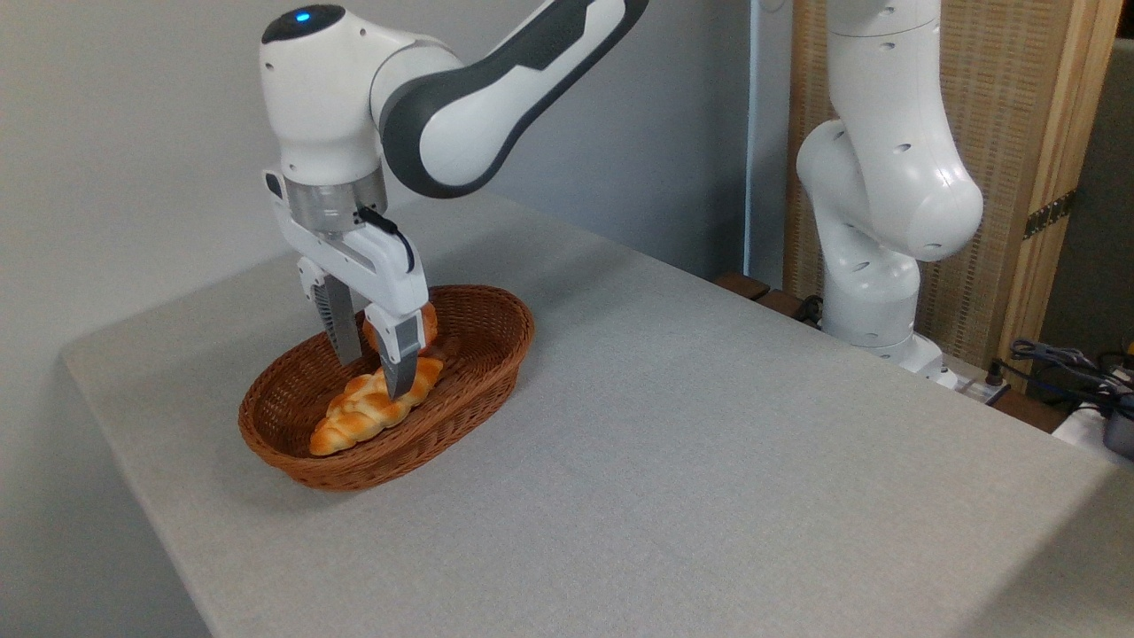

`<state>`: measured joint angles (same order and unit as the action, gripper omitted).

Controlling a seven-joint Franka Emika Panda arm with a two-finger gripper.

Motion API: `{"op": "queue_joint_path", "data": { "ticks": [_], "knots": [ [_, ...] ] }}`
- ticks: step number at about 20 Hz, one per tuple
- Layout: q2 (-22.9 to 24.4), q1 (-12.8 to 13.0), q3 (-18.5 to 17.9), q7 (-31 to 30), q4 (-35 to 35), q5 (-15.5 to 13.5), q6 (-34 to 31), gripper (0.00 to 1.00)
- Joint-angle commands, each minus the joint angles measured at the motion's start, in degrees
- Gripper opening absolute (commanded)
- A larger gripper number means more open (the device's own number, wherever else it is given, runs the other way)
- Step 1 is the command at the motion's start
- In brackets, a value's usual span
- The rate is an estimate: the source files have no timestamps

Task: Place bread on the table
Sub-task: 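Lower the gripper into the basket and close it on the braided roll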

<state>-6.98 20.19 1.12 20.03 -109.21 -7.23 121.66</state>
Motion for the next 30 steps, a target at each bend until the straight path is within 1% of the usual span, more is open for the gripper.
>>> {"op": "queue_joint_path", "data": {
  "ticks": [1, 2, 3, 4, 6, 7, 9, 14, 16, 19, 22, 25, 28, 30],
  "knots": [
    [0.2, 0.4, 0.1, -0.3, -4.5, -0.2, 6.3, 1.0],
    [0.2, 0.4, 0.3, -0.3, -4.8, -0.2, 7.4, 0.87],
    [0.1, 0.4, 0.4, -0.2, -4.8, -0.2, 7.8, 0.77],
    [0.1, 0.3, 0.4, 0.2, -4.8, -0.2, 7.8, 0.57],
    [0.1, 0.3, 0.4, 0.3, -4.8, -0.2, 7.8, 0.38],
    [0.1, 0.3, 0.4, 0.4, -4.8, -0.2, 7.8, 0.32],
    [0.2, 0.2, 0.4, 0.5, -4.7, -0.2, 7.7, 0.28],
    [0.6, 0.2, 0.4, 2.3, -4.6, -0.2, 6.3, 0.24],
    [0.6, 0.2, 0.4, 2.4, -4.5, -0.2, 6.3, 0.18],
    [0.9, 0.2, 0.4, 2.3, -4.4, -0.2, 6.3, 0.16],
    [1.4, 0.2, 0.4, 2.9, -4.3, -0.2, 6.3, 0.1],
    [1.5, 0.2, 0.4, 3.0, -4.0, -0.2, 6.3, 0.09],
    [2.8, 0.0, -0.1, 2.6, -3.3, -0.9, 5.8, 0.09],
    [3.1, -0.3, -0.4, 2.7, 0.2, -0.9, 1.2, 0.09]
  ]
}}
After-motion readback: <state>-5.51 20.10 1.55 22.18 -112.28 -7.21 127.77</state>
